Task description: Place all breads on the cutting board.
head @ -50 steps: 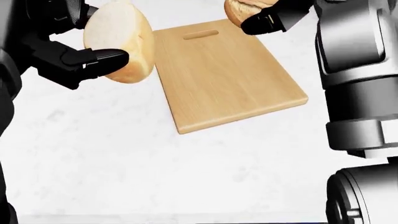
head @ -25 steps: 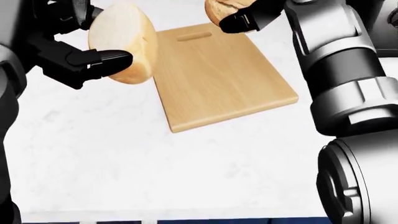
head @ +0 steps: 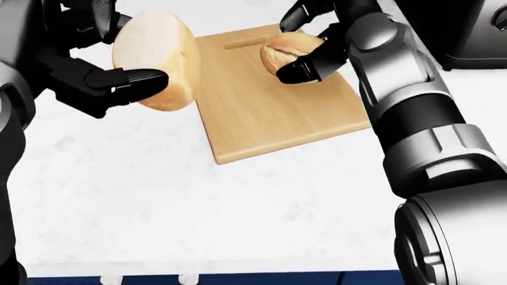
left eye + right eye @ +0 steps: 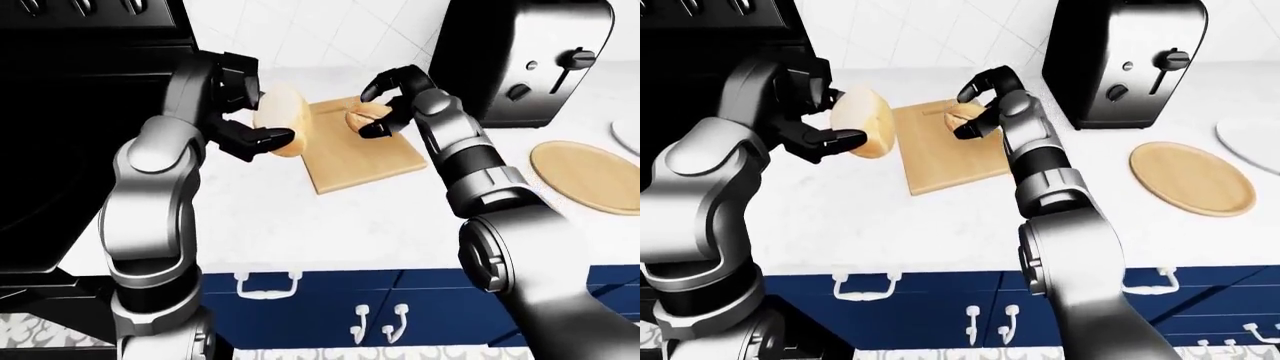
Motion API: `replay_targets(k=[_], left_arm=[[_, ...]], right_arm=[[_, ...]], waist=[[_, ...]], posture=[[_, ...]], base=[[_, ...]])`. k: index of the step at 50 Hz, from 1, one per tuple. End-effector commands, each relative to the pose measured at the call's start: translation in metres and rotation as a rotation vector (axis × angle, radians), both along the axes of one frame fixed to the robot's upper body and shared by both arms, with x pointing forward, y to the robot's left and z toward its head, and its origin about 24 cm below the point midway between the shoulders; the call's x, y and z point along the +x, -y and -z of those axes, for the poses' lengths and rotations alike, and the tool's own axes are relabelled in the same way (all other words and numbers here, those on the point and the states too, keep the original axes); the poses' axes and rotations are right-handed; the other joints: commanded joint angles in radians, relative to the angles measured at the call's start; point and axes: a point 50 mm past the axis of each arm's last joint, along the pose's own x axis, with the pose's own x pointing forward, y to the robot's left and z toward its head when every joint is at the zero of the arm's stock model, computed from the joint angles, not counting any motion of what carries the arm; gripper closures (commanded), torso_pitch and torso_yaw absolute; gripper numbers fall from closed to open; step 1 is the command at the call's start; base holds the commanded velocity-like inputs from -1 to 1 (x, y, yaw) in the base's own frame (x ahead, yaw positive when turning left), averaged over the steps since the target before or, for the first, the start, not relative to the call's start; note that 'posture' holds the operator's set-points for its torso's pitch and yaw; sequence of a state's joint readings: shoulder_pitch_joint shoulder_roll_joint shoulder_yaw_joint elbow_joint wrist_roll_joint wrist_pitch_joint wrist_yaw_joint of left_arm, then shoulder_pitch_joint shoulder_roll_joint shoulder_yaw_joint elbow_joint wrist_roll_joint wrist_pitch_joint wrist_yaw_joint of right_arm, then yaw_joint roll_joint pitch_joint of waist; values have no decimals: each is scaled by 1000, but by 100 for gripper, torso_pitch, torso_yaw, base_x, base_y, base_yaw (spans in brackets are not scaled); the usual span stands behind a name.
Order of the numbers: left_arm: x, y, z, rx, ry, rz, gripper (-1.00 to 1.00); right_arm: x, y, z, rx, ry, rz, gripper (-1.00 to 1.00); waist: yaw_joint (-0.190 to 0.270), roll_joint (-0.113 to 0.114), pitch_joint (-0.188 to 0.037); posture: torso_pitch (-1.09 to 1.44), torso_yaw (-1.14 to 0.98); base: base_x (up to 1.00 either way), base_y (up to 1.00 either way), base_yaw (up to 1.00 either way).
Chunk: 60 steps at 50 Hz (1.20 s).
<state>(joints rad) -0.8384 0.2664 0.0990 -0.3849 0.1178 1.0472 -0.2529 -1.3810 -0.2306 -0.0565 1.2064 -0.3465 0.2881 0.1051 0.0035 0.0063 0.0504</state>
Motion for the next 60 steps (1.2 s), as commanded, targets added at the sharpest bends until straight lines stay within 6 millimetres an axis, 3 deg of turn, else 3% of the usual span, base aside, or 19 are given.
replay_targets(k=[1, 6, 12, 13, 18, 23, 28, 37, 46, 52, 60], left_arm=[[-6, 0, -17, 4, 93, -3, 100], [-6, 0, -17, 4, 94, -2, 100], [-6, 1, -16, 6, 92, -2, 100], [-5, 1, -16, 4, 91, -2, 100], [-6, 2, -17, 10, 93, -1, 100], [-7, 2, -17, 12, 94, 1, 100], [-6, 3, -18, 14, 96, 4, 100], [-4, 12, -18, 19, 93, 15, 100], [7, 41, -12, 15, 60, 62, 100], [27, 50, -6, 5, 25, 62, 100], [38, 66, -2, 12, -5, 78, 100]], right_arm=[[0, -3, -31, -6, 114, -16, 76], [0, -1, -25, -19, 96, -14, 38], [0, 0, -17, -35, 72, -19, 11], [0, 0, -16, -36, 67, -21, -4], [0, 0, -9, -37, 43, -34, -30], [-1, 1, -8, -39, 35, -40, -57], [-1, 5, -14, -31, 38, -40, -96], [-6, 21, -36, -2, 82, -36, -100], [-20, 29, -63, 32, 126, -62, -100], [-25, 30, -60, 59, 126, -106, -100], [-24, 31, -61, 58, 129, -101, -100]], waist=[[0, 0, -35], [0, 0, -36], [0, 0, -37], [0, 0, -38], [0, 0, -38], [1, -2, -38], [1, -2, -38], [4, -8, -35], [8, -20, -33], [10, -26, -34], [10, -29, -38]], posture=[[0, 0], [0, 0], [0, 0], [0, 0], [0, 0], [0, 0], [0, 0], [0, 0], [0, 0], [0, 0], [0, 0]], base=[[0, 0, 0], [0, 0, 0], [0, 0, 0], [0, 0, 0], [0, 0, 0], [0, 0, 0], [0, 0, 0], [0, 0, 0], [0, 0, 0], [0, 0, 0], [0, 0, 0]])
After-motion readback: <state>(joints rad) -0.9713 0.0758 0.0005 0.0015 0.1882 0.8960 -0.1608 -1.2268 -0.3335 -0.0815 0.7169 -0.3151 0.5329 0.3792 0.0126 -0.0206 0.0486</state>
